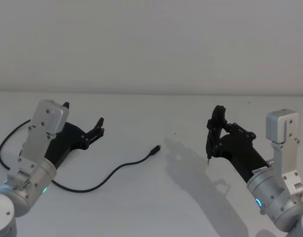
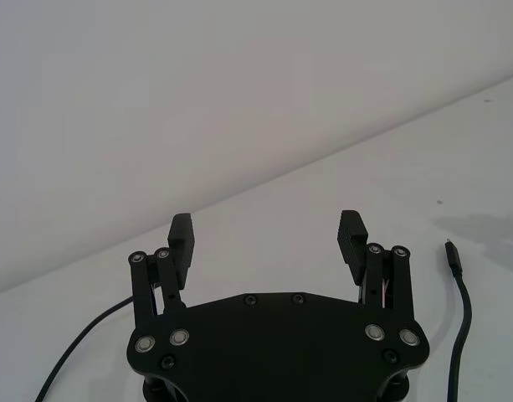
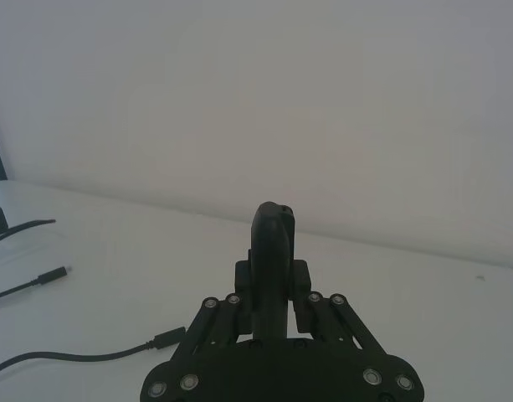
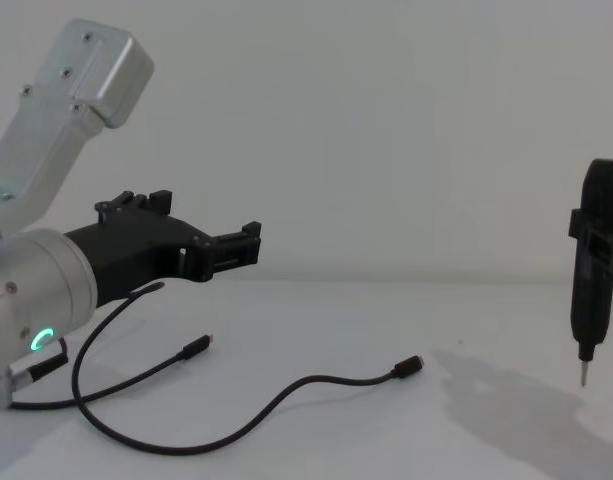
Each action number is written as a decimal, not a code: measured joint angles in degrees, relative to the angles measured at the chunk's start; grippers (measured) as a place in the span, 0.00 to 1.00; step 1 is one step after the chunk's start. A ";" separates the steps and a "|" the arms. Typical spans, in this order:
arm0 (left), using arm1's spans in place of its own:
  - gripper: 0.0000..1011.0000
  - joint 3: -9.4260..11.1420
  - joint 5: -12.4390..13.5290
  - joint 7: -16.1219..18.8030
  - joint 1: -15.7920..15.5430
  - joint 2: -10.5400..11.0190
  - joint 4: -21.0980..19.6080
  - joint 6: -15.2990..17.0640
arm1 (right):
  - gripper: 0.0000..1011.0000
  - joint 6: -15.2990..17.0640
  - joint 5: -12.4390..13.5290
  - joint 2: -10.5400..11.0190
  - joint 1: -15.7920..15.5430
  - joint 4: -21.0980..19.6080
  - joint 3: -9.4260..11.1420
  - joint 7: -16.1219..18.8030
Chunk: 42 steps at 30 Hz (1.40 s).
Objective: Pick up the data cable with the one hand.
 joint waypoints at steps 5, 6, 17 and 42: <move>0.99 0.00 0.00 0.00 0.00 0.00 0.00 0.00 | 0.27 0.00 -0.02 0.00 0.00 0.00 0.00 0.00; 0.99 0.00 0.00 0.00 0.00 0.00 0.00 0.00 | 0.27 0.00 -0.02 0.00 0.00 0.00 0.00 0.00; 0.99 0.02 -0.02 -0.65 -0.62 -0.17 0.36 -0.04 | 0.27 0.00 -0.02 0.00 0.00 0.00 0.00 0.00; 0.99 1.79 -6.95 -17.88 -8.24 -0.16 5.68 1.24 | 0.27 -0.09 -0.03 -0.19 0.37 0.31 -0.04 0.27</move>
